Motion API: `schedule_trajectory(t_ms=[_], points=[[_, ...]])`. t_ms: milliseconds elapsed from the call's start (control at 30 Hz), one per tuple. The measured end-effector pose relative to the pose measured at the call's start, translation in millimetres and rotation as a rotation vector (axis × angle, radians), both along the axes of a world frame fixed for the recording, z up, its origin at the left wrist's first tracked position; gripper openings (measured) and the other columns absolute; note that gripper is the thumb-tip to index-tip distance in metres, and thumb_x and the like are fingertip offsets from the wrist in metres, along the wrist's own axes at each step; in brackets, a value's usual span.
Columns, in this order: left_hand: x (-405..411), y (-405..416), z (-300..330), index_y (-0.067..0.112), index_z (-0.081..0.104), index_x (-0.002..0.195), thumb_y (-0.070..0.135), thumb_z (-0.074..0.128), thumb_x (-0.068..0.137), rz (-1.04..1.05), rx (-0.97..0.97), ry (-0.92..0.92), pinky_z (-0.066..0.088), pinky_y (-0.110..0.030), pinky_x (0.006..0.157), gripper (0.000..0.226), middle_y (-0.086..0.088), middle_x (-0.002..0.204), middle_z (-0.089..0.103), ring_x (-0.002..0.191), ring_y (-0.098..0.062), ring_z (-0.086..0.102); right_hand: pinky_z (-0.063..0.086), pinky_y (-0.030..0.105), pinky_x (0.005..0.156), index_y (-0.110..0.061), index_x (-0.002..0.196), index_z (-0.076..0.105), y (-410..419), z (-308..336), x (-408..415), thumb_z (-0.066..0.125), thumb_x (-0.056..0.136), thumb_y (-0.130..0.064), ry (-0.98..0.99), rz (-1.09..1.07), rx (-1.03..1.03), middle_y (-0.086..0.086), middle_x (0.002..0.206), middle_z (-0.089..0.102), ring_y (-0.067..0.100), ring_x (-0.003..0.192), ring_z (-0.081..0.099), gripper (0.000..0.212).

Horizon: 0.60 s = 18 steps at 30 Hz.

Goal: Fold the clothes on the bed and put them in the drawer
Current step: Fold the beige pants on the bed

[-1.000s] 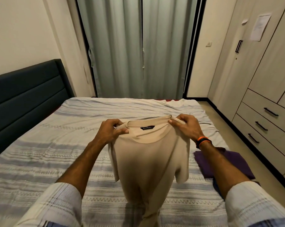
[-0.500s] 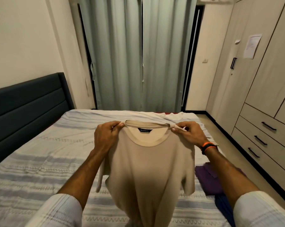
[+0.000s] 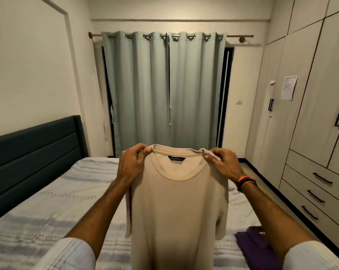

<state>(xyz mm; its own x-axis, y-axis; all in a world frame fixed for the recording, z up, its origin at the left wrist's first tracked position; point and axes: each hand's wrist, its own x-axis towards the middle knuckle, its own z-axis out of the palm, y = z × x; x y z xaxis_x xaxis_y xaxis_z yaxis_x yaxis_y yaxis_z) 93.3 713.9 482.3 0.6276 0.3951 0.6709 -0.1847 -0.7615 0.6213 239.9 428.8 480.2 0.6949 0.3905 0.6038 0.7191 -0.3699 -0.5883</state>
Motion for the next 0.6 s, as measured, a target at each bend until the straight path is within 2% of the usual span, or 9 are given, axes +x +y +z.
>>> schedule_trajectory(t_ms=[100,167,233,333,400,467,533,600], points=[[2,7,15,0.02,0.075,0.088,0.046,0.066,0.088,-0.042,0.037,0.036,0.056,-0.042,0.071,0.028,0.007,0.076,0.07,0.076,-0.012,0.065,0.036,0.011,0.053,-0.031,0.065,0.065,-7,16,2,0.072,0.087,-0.035,-0.043,0.001,0.046,-0.016,0.056,0.057,-0.002,0.059,0.053,0.024],[1,11,26,0.02,0.076,0.086,0.043,0.069,0.087,-0.063,0.066,0.053,0.055,-0.039,0.071,0.025,0.007,0.074,0.07,0.075,-0.012,0.065,0.033,0.014,0.05,-0.029,0.056,0.057,-11,24,5,0.073,0.085,-0.039,-0.073,-0.001,0.088,-0.011,0.052,0.051,0.004,0.053,0.046,0.035],[2,12,36,0.015,0.075,0.088,0.034,0.069,0.09,-0.086,0.083,0.063,0.054,-0.037,0.073,0.021,0.003,0.077,0.07,0.077,-0.015,0.065,0.033,0.02,0.052,-0.022,0.056,0.057,-13,31,8,0.072,0.081,-0.054,-0.077,0.007,0.091,-0.003,0.053,0.052,0.012,0.052,0.043,0.043],[5,15,45,0.009,0.074,0.091,0.027,0.065,0.093,-0.081,0.137,0.064,0.052,-0.033,0.07,0.02,0.001,0.078,0.069,0.075,-0.014,0.063,0.04,0.031,0.054,-0.013,0.063,0.065,-13,38,10,0.063,0.074,-0.072,-0.111,0.004,0.059,0.007,0.06,0.06,0.022,0.06,0.053,0.06],[7,18,45,0.011,0.073,0.089,0.028,0.064,0.094,-0.069,0.149,0.06,0.047,-0.029,0.066,0.019,0.006,0.074,0.066,0.071,-0.005,0.06,0.044,0.034,0.057,-0.015,0.067,0.071,-13,43,6,0.068,0.077,-0.067,-0.129,0.004,0.052,0.005,0.062,0.064,0.021,0.063,0.057,0.052],[7,20,43,0.015,0.073,0.086,0.033,0.063,0.094,-0.056,0.119,0.042,0.046,-0.027,0.064,0.022,0.01,0.072,0.066,0.069,-0.003,0.059,0.045,0.033,0.057,-0.019,0.073,0.076,-12,45,3,0.072,0.078,-0.055,-0.114,0.009,0.063,0.001,0.064,0.068,0.019,0.065,0.059,0.037],[7,19,39,0.017,0.073,0.084,0.038,0.062,0.094,-0.036,0.081,0.004,0.05,-0.028,0.067,0.025,0.012,0.073,0.067,0.071,-0.004,0.061,0.043,0.026,0.054,-0.02,0.074,0.078,-11,45,2,0.073,0.078,-0.052,-0.09,0.019,0.066,0.001,0.064,0.068,0.015,0.062,0.058,0.033],[6,17,34,0.019,0.074,0.083,0.038,0.062,0.094,0.004,0.055,-0.039,0.052,-0.03,0.068,0.025,0.013,0.073,0.068,0.071,-0.004,0.062,0.035,0.017,0.049,-0.017,0.067,0.075,-9,43,2,0.072,0.078,-0.052,-0.07,0.014,0.04,0.003,0.059,0.063,0.011,0.054,0.049,0.037]])
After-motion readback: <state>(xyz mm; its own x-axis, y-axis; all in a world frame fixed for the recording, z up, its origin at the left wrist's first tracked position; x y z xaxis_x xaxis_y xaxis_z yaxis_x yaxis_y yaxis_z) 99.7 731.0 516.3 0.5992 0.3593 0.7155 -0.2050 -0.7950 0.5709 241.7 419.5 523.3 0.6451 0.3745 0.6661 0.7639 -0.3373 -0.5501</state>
